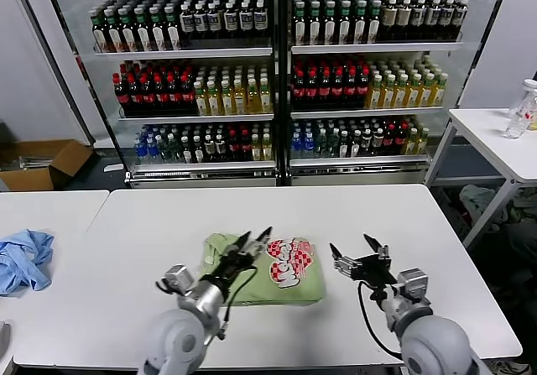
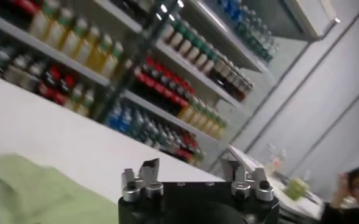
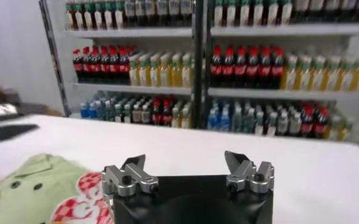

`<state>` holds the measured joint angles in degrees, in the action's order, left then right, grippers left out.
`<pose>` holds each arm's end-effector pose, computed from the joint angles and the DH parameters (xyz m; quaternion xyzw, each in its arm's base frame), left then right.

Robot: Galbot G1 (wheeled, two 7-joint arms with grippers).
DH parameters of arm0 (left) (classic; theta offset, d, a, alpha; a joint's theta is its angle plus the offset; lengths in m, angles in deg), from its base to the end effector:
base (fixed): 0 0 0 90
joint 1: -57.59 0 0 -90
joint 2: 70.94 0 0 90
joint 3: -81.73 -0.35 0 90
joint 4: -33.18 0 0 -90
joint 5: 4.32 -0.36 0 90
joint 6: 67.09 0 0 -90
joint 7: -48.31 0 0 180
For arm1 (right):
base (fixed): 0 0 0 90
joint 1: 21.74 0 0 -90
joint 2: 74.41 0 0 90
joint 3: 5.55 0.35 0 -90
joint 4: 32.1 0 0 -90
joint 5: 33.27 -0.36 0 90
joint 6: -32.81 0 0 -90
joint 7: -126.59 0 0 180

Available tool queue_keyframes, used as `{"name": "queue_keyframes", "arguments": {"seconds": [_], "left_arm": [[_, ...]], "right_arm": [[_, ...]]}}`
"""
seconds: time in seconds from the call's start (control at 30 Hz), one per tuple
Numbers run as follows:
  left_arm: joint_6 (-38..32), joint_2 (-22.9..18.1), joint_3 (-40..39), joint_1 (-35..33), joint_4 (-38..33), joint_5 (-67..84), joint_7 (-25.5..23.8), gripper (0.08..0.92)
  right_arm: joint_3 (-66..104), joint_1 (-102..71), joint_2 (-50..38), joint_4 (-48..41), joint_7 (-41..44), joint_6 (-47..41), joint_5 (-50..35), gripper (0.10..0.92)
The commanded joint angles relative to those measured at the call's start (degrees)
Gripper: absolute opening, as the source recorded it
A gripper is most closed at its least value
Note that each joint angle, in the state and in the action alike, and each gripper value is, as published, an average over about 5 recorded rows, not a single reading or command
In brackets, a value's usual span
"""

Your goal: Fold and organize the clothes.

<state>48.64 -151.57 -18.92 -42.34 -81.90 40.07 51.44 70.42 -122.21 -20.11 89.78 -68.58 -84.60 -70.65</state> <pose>0.2804 -0.0273 -0.2568 -0.1944 -0.9288 0.2803 0.1451 0.2602 -0.0331 -0.2241 0.1331 -0.9766 0.0131 0.1683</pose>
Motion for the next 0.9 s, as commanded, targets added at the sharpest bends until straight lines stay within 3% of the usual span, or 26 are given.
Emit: {"name": "queue_keyframes", "arguments": {"seconds": [0.03,0.2,0.5,0.9], "left_arm": [[-3.84,5.62,14.38,-9.39,-3.46,-4.59,0.96,0.718],[-4.29,6.10,16.21,-11.53,-3.79,-4.73,1.73,0.814],[-4.09,5.38,15.72,-12.02,-4.42,-4.82,1.90,0.823],[-3.87,5.51,15.50,-11.65,-4.18,-4.58,1.68,0.823]], "right_arm": [[-13.13,11.98,9.03,-16.14,-3.73,-3.19,-3.41,0.823],[-17.71,19.18,13.62,-23.40,-4.93,-4.46,-3.57,0.823],[-21.87,24.57,16.00,-29.68,-3.81,-4.91,-3.30,0.791],[-18.49,27.51,11.33,-33.60,-1.29,-4.93,-1.42,0.454]]}}
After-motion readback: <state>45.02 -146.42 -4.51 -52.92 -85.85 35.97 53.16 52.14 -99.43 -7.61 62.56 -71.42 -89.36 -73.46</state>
